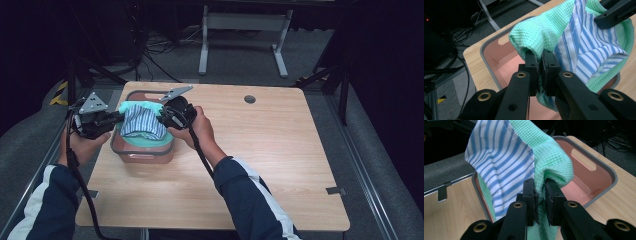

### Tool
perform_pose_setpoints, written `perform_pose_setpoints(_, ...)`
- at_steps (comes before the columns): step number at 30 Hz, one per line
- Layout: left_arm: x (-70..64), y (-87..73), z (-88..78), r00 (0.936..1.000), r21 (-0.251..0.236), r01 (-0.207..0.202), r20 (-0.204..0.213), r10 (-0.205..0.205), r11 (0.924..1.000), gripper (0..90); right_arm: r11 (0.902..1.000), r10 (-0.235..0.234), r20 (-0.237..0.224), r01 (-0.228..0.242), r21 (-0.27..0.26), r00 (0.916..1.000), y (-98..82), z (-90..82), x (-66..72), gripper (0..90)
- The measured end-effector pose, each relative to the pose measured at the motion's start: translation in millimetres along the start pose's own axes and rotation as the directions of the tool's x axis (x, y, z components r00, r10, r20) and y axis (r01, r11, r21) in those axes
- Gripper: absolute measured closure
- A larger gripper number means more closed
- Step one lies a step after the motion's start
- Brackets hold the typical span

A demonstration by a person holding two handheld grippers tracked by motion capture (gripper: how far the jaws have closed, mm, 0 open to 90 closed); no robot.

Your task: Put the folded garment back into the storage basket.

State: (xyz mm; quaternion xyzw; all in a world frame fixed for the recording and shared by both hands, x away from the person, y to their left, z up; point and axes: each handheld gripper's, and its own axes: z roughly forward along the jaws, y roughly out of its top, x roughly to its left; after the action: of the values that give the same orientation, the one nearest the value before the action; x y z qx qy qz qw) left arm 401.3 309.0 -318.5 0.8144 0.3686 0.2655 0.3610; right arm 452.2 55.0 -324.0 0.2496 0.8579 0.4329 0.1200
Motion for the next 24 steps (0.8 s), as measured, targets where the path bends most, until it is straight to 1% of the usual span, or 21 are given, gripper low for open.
perform_pose_setpoints(2,1.7,-2.8,2.3,1.0,0.006,-0.001,0.0,0.001,1.0,84.5,1.0,-0.001,-0.004,0.001,0.006,1.0,0.1,4.3,1.3,80.3)
perform_pose_setpoints(4,2.6,-5.1,4.2,1.0,0.015,0.007,-0.003,-0.007,0.9999,84.6,0.9999,0.001,-0.009,-0.001,0.013,1.0,-0.6,8.8,2.1,80.3)
perform_pose_setpoints(9,5.3,-11.4,11.4,1.0,0.034,0.007,-0.007,-0.007,0.9994,84.5,0.9995,0.013,-0.015,-0.013,0.029,0.9998,-4.5,20.5,1.3,80.3)
perform_pose_setpoints(11,5.7,-13.5,14.4,0.9999,0.042,0.006,-0.009,-0.005,0.9991,84.6,0.9993,0.019,-0.018,-0.018,0.034,0.9997,-5.6,22.6,1.0,80.3)
perform_pose_setpoints(12,5.5,-15.3,17.2,0.9999,0.044,0.014,-0.005,-0.014,0.9989,84.6,0.9992,0.018,-0.017,-0.017,0.037,0.9997,-6.2,23.9,0.9,80.3)
perform_pose_setpoints(17,5.8,-18.0,21.5,0.9999,0.054,0.012,-0.005,-0.011,0.9985,84.5,0.9985,0.02,-0.022,-0.019,0.051,0.9996,-9.8,31.1,0.6,80.3)
perform_pose_setpoints(19,6.5,-19.2,23.9,1.0,0.059,0.001,-0.007,-0.001,0.9982,84.5,0.9982,0.014,-0.02,-0.013,0.058,0.9997,-11.4,34.6,0.6,80.2)
perform_pose_setpoints(20,5.5,-20.2,25.6,0.9999,0.065,0.009,-0.008,-0.009,0.9978,84.5,0.998,0.013,-0.017,-0.012,0.062,0.9998,-11.9,35.8,0.8,80.2)
perform_pose_setpoints(21,6.3,-20.7,26.8,0.9999,0.063,-0.004,-0.009,0.005,0.998,84.5,0.9977,0.014,-0.021,-0.012,0.067,0.9997,-13.4,38.9,1.0,80.1)
perform_pose_setpoints(24,5.0,-23.3,30.6,1.0,0.076,0.003,-0.006,-0.002,0.9971,84.5,0.9971,0.006,-0.017,-0.004,0.076,0.9998,-15.4,42.1,0.8,80.1)
